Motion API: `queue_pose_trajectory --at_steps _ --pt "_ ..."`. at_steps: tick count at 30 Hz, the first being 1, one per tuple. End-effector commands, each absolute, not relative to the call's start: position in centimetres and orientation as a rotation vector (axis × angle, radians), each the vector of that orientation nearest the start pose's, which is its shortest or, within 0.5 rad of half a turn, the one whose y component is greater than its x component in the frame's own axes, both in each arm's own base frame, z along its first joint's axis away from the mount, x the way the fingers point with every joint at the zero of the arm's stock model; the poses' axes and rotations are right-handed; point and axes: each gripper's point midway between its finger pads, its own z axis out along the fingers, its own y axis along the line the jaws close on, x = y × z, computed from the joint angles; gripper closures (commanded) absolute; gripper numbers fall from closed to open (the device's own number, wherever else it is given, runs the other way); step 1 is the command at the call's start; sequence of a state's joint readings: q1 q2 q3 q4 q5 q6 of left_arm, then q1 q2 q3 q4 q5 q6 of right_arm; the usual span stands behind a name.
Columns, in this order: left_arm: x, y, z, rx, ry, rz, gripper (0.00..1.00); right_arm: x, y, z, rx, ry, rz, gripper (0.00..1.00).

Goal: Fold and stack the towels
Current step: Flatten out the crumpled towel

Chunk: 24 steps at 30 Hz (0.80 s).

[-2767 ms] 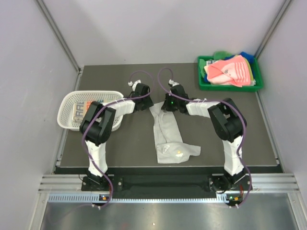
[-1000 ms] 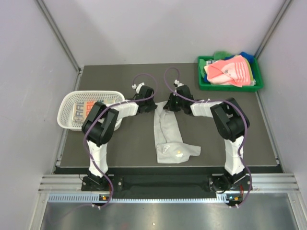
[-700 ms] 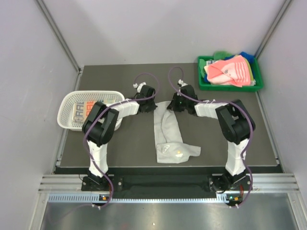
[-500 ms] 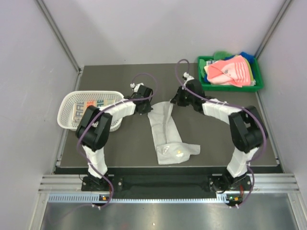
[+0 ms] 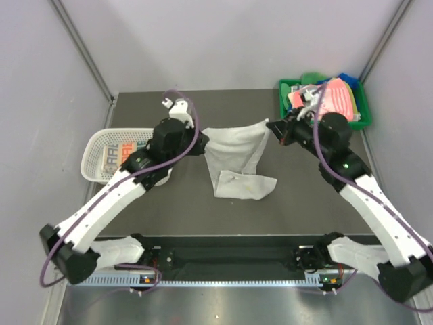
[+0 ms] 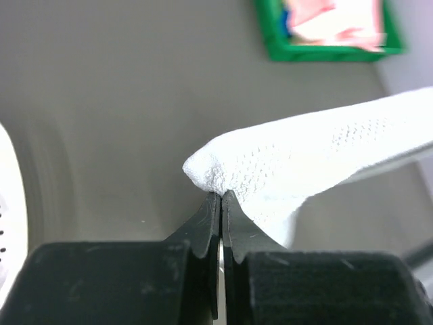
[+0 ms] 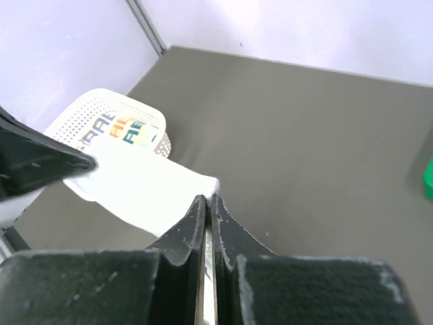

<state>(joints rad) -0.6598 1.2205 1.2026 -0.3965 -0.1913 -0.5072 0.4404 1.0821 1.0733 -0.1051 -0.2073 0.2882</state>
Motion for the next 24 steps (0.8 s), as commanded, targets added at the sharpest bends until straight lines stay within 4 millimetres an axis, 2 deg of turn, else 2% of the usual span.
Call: queue_pose_trajectory --at_steps 1,2,3,4,5,6,9,13,14,17,20,23,24 --pt "27.7 -21.9 32.0 0.152 1.928 -0.614 1.00 28.4 18.8 35.8 -0.362 1.653 0.699 1.00" --pt "26.9 -21.7 33.0 0.162 1.906 -0.638 1.00 27.5 18.6 36.7 -0.375 1.631 0.707 0.99" --pt "25.8 -22.1 34.0 0.211 1.880 -0.689 1.00 25.7 18.3 38.5 -0.396 1.575 0.730 1.00" --pt "24.4 -21.8 35.8 0.223 1.829 -0.731 1.00 24.9 18.1 39.3 -0.406 1.552 0.734 1.00" --pt "23.7 -21.7 36.7 0.234 1.806 -0.755 1.00 24.0 17.9 39.6 -0.414 1.549 0.744 1.00" --pt "22.7 -22.0 37.6 0.277 1.779 -0.799 1.00 22.4 17.6 41.3 -0.430 1.496 0.766 1.00" --pt "20.2 -21.5 40.5 0.326 1.697 -0.887 1.00 19.9 16.9 43.7 -0.437 1.438 0.799 1.00" --pt "18.2 -21.2 43.5 0.346 1.636 -0.975 1.00 17.4 16.6 46.5 -0.457 1.383 0.844 1.00" --pt "17.9 -21.2 44.0 0.346 1.630 -0.989 1.00 16.5 16.4 47.6 -0.464 1.354 0.851 1.00" --pt "17.5 -20.4 45.6 0.313 1.598 -0.994 1.00 15.6 15.9 49.5 -0.457 1.318 0.857 1.00" --pt "18.8 -19.7 46.1 0.236 1.588 -0.944 1.00 16.7 16.0 50.0 -0.445 1.333 0.830 1.00" --pt "21.6 -18.9 45.3 0.117 1.624 -0.833 1.00 20.1 16.5 48.6 -0.415 1.402 0.778 1.00" --pt "22.9 -19.6 44.3 0.102 1.659 -0.800 1.00 21.9 17.2 47.6 -0.411 1.446 0.765 1.00"
